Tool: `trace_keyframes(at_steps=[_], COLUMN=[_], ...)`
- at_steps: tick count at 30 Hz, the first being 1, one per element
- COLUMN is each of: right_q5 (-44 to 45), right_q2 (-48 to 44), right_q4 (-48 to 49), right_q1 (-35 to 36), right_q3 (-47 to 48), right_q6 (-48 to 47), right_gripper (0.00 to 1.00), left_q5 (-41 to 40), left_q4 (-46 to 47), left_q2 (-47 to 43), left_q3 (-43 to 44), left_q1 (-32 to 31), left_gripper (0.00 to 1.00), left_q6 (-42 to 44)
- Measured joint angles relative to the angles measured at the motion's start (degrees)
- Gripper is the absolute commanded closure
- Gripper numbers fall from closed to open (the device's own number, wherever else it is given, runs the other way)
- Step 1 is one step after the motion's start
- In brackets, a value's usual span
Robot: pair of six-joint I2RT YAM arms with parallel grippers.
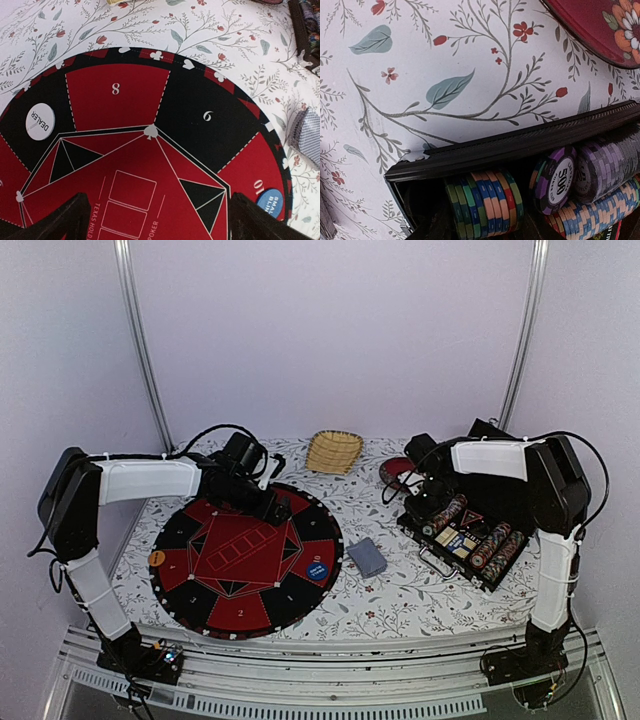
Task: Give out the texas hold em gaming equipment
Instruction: Pick up the pile of poker chips from the center of the board, then pass from the right arm to the left
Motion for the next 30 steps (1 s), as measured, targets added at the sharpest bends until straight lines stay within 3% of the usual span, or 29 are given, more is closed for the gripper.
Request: trace_keyframes(at_steps=[2,9,10,23,26,30], right_q5=[-0.11,-1.42,-1.55,-0.35,-4.04,-15.76], right_q2=[0.02,0.28,0.28,-4.81,-9.49,-14.49], right_q4=[0.02,0.46,0.44,-3.1,-3.69,-1.62], right_q1=[-0.07,-0.04,-0.04,-0.44,-1.09,-1.73], right_q3=[0.0,0.04,0.04,2.58,6.01,9.73], right_q6=[-0.02,-0.28,-0.26,2.64,4.57,9.2], right_gripper=[0.59,0.94,0.96,0.98,0.98,0.98], left_q5=[0.0,0.0,0.0,0.72,0.46,-0.13], left_q4=[0.0,0.0,0.0,2.25,4.35,8.81], left_q2=[0.0,0.0,0.0,-4.98,-8.96,-14.27], left_q3=[0.0,0.0,0.0,-2.78,-3.87,-5.29], left_q1=[0.02,0.04,0.04,0.02,-0.59,-3.98], left_gripper=[0.02,0.02,0.02,0.02,0.02,0.02], left_q6=[0.0,0.0,0.0,0.68,2.12,7.26])
